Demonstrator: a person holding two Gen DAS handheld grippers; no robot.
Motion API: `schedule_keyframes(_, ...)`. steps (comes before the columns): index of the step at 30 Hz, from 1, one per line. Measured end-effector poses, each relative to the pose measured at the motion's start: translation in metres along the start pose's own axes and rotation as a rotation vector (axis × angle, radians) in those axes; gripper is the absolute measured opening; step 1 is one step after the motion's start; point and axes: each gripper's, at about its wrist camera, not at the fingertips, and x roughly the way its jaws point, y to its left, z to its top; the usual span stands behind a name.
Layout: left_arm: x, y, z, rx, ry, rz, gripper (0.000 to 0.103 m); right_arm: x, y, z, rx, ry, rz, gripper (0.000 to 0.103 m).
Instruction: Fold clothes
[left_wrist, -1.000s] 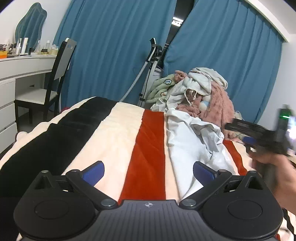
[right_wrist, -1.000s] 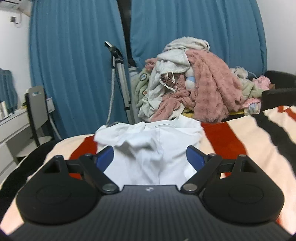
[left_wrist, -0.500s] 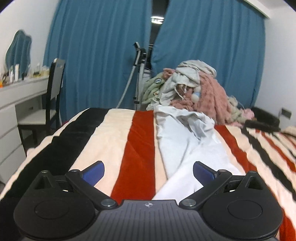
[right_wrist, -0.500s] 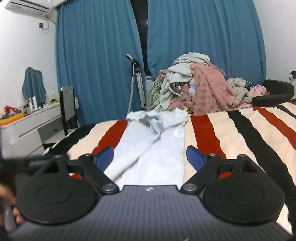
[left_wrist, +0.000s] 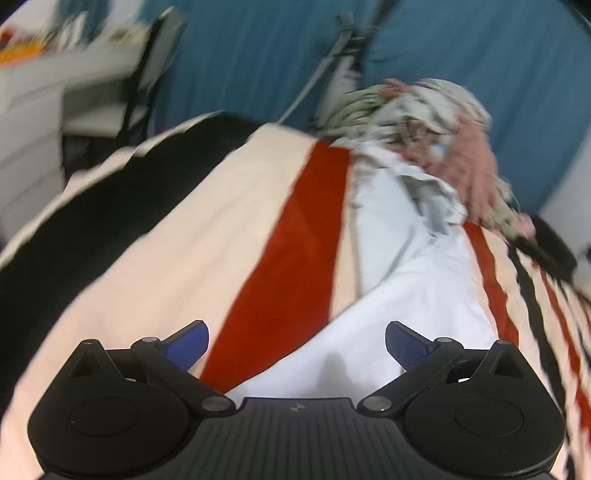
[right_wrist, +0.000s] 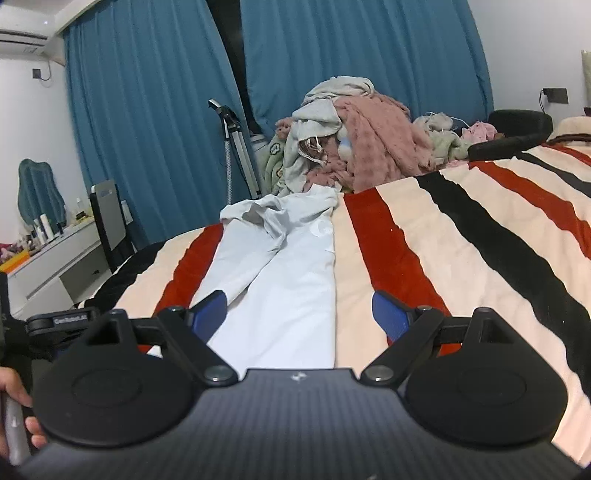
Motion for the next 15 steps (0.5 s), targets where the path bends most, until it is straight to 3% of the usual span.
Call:
schedule_keyframes(9, 0.01, 0.055, -0.007, -0.277, 0.116, 0.037, 0.092, 0.001, -0.002, -0.004, 0.047, 0.033, 0.035, 0.087)
schedule_keyframes(15, 0.01, 0.071, -0.012, -0.35, 0.116, 0.03, 0.089, 0.006, -0.006, -0.005, 0.072, 0.055, 0.018, 0.087)
